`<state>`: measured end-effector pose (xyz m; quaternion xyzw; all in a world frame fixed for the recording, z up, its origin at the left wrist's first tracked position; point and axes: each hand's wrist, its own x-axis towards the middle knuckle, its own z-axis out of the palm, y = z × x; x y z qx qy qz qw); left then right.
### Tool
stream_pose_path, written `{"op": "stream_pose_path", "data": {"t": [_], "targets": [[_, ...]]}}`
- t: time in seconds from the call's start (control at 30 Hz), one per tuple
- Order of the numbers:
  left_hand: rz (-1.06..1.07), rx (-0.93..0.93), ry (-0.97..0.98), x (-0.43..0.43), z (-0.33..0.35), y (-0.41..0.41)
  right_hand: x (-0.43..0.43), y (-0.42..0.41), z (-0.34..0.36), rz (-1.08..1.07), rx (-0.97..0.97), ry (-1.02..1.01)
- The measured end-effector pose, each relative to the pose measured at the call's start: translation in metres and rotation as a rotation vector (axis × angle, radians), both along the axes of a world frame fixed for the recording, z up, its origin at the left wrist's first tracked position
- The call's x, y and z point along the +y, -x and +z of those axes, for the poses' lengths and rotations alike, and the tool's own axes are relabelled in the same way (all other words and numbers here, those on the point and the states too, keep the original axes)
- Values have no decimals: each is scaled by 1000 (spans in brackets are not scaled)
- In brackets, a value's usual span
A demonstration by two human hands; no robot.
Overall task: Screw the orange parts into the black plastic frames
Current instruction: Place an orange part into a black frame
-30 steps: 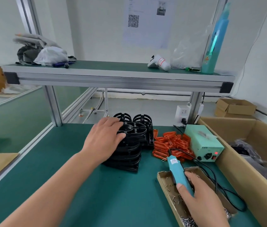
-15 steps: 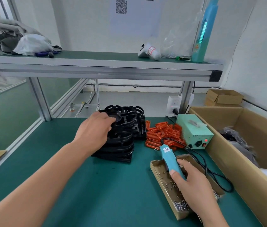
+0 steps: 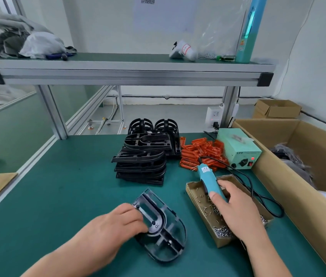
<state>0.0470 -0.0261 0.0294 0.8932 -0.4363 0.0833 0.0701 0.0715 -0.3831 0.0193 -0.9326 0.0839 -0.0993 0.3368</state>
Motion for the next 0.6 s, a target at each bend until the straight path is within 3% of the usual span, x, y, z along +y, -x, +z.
{"op": "stream_pose_path", "data": {"t": [0.1,0.47,0.6], "targets": [[-9,80,86,5,-4,1,0,1,-1,1,-8,-1],[337,321,530,-18,-23,-16,0,1,0,1,-18,-28],[398,459,600,-17,-26,-27,-1,2,1,10,-17,-16]]}}
